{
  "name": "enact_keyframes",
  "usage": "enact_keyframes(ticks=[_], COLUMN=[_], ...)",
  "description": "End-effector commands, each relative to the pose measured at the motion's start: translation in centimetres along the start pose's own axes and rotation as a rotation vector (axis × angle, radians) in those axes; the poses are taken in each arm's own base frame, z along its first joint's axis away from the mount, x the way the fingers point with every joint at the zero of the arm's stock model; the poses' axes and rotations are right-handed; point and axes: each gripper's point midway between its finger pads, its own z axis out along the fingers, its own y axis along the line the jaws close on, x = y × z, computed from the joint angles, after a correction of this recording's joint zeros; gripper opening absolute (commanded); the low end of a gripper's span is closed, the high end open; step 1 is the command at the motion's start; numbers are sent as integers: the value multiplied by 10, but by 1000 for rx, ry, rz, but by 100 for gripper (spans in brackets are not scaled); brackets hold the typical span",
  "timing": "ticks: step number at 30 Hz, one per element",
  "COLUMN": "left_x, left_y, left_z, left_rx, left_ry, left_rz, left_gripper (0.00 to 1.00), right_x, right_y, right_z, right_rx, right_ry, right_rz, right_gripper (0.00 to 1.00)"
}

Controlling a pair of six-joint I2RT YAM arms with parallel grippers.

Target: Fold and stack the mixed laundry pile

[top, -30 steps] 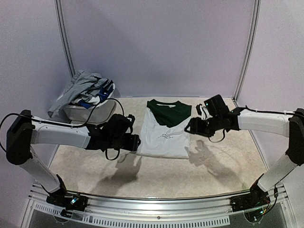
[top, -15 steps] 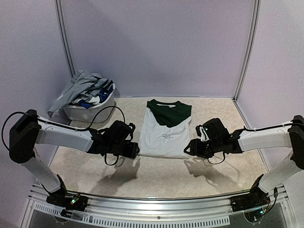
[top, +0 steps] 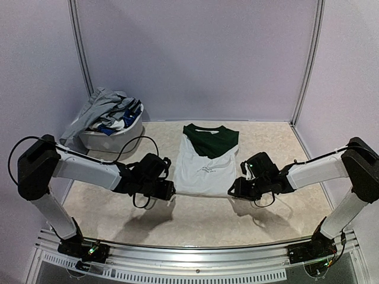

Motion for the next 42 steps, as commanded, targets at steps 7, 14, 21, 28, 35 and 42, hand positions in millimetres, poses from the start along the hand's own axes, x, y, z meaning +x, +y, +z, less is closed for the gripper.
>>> enact_keyframes(ticks=[7, 14, 21, 28, 35, 42], left_x=[8, 5, 0, 4, 0, -3], left_y=[1, 4, 0, 3, -5, -7], left_z=[5, 11, 23, 33, 37, 33], left_rx=[-4, -25, -19, -23, 20, 36], left_ry=[23, 16, 11, 32, 11, -4], left_rz=[-1, 7, -3, -18, -32, -46], left_gripper=[51, 49, 47, 39, 9, 0], right_x=[7, 7, 12, 13, 13, 11], right_y=[-3, -3, -6, -8, -8, -4], right_z=[7, 8, 13, 14, 15, 11], right_rx=[-1, -3, -2, 1, -4, -14], right_ry=[15, 14, 30, 33, 32, 27], right_rz=[-1, -2, -2, -10, -15, -29], right_gripper=[29, 24, 15, 4, 0, 0])
